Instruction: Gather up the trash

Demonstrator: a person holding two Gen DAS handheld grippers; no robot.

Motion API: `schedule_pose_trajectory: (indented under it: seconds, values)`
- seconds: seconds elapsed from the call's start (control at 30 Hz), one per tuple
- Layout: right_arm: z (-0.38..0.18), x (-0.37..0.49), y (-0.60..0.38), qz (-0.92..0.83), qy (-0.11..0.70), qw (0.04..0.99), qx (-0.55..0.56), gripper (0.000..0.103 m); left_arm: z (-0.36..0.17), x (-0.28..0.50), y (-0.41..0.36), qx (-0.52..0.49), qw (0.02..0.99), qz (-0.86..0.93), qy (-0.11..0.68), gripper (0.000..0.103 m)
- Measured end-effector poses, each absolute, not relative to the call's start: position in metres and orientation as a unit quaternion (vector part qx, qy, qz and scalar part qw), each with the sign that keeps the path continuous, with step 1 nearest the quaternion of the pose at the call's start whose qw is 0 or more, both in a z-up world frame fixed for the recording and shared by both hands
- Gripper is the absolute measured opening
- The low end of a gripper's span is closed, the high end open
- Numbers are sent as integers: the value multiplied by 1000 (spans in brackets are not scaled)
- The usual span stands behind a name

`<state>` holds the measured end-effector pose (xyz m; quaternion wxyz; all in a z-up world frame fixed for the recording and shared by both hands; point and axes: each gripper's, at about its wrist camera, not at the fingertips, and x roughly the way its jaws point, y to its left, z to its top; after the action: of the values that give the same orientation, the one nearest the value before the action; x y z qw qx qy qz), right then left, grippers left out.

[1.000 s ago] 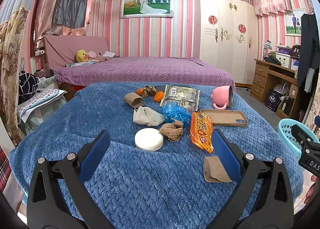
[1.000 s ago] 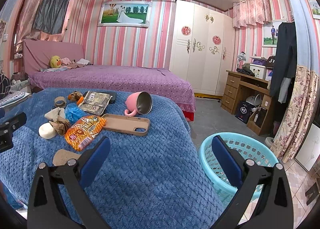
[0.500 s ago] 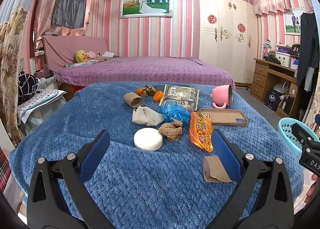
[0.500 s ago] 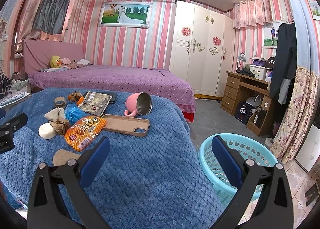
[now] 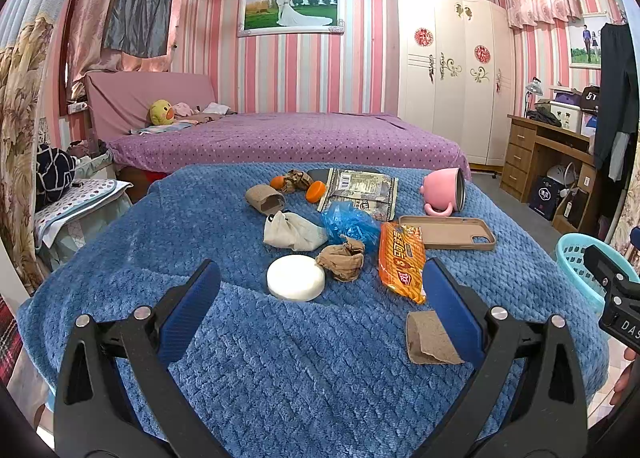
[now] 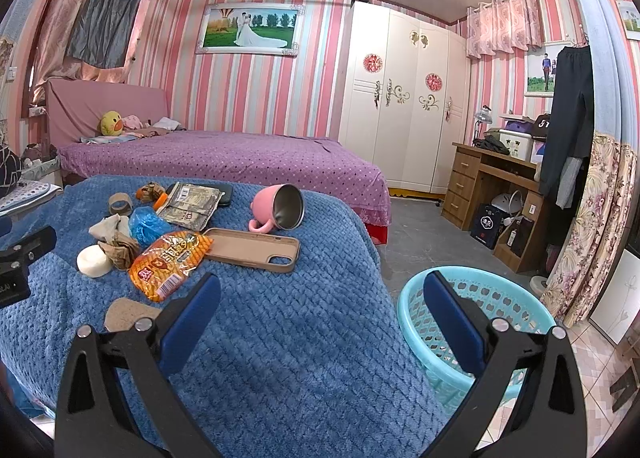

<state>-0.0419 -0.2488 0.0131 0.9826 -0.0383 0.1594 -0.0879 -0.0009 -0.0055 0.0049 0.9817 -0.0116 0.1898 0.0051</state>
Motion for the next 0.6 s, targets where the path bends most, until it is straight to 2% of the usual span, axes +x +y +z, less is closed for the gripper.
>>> schedule_pose_trajectory:
  seconds: [0.6]
  values:
    - [14,-44,-252,-88,159,983,-34,99,-5,3,-9,-7,981,4,193,98]
